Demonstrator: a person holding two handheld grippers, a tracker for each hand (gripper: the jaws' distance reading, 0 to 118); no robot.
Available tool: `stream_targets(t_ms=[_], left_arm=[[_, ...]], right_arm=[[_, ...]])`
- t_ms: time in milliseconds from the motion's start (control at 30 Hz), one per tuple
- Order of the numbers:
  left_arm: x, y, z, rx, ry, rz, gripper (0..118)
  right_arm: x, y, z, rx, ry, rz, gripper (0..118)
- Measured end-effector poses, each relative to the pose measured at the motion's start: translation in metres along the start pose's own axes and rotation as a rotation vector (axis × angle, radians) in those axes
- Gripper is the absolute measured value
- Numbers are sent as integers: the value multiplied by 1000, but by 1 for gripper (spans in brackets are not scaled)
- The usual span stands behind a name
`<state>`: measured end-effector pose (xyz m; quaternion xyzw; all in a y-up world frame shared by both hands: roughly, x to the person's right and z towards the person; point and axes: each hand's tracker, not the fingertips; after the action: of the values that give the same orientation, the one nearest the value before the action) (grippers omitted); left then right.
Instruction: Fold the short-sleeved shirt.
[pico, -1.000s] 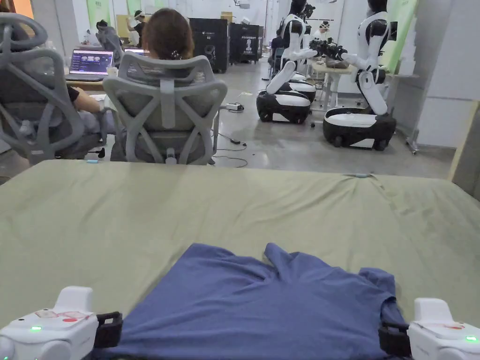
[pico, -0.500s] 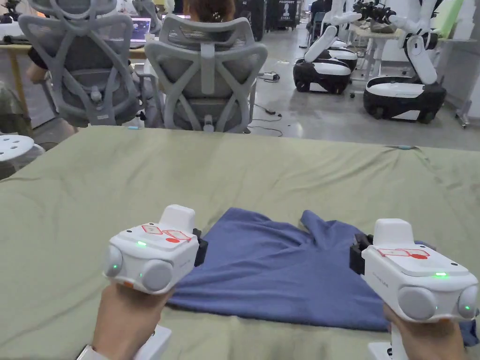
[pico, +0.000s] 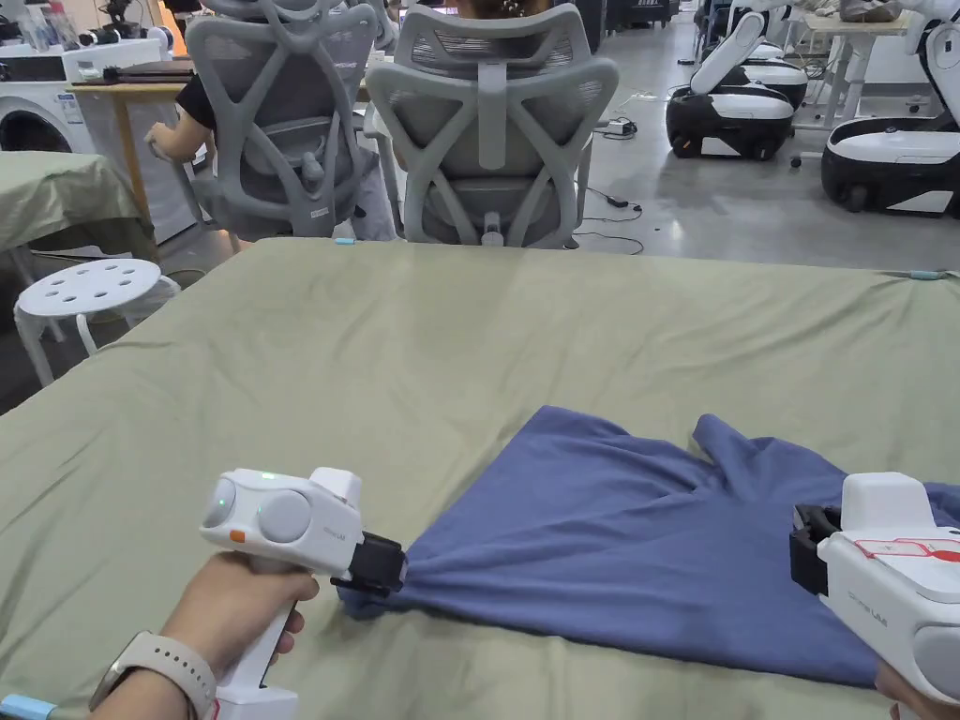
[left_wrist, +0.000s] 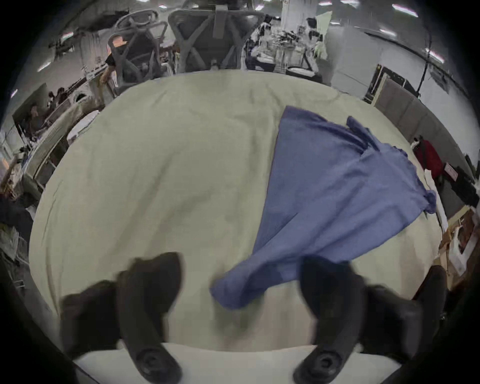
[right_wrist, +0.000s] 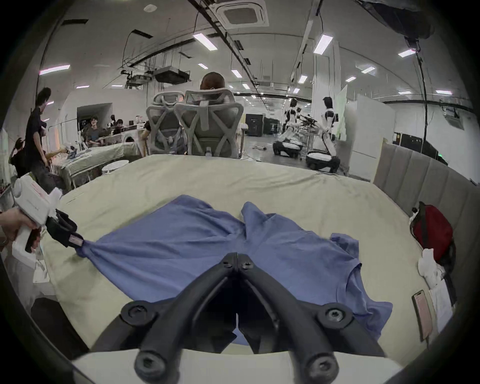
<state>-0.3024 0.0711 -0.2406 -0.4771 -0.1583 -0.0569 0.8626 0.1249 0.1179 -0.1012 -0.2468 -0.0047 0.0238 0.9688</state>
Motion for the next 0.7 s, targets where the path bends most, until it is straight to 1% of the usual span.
stream_targets(t_ms=[33, 67, 100, 133, 167, 267, 300, 367, 400, 467, 500, 567, 600, 633, 700], left_arm=[[1, -2, -8, -19, -12, 22, 54], [2, -3, -15, -37, -30, 29, 42], [-13, 2, -37, -52, -40, 38, 27], [-13, 1, -44, -65, -50, 43, 12], [-12, 1, -45, -56, -50, 47, 3], [-1, 1, -23, -19, -37, 51, 2], [2, 2, -15, 19, -45, 39, 2], [6, 1, 3, 56, -46, 30, 2], [9, 1, 9, 81, -38, 16, 2], [10, -2, 15, 93, -44, 17, 2], [18, -7, 26, 102, -47, 17, 2], [22, -11, 27, 108, -45, 15, 2], [23, -13, 26, 112, -41, 13, 2], [25, -15, 27, 114, -37, 13, 2], [27, -18, 26, 120, -35, 17, 2]], right_arm=[[1, -1, -1, -5, -3, 1, 0], [3, -2, -2, -9, -6, 5, 0], [4, -3, -3, -13, -10, 12, 0], [7, -4, -3, -19, -14, 17, 0], [10, -4, -3, -23, -16, 20, 0], [28, 1, -4, -41, -23, 18, 0], [36, 6, -5, -49, -26, 18, 0], [57, 20, -12, -65, -40, 20, 0], [72, 29, -18, -84, -45, 8, 0], [100, 46, -36, -150, -48, -15, 0], [115, 55, -50, -198, -55, -12, 0], [143, 68, -79, -259, -97, 6, 0], [154, 73, -95, -310, -99, 10, 0], [166, 76, -113, -349, -88, -8, 0], [184, 77, -141, -392, -47, -70, 0]])
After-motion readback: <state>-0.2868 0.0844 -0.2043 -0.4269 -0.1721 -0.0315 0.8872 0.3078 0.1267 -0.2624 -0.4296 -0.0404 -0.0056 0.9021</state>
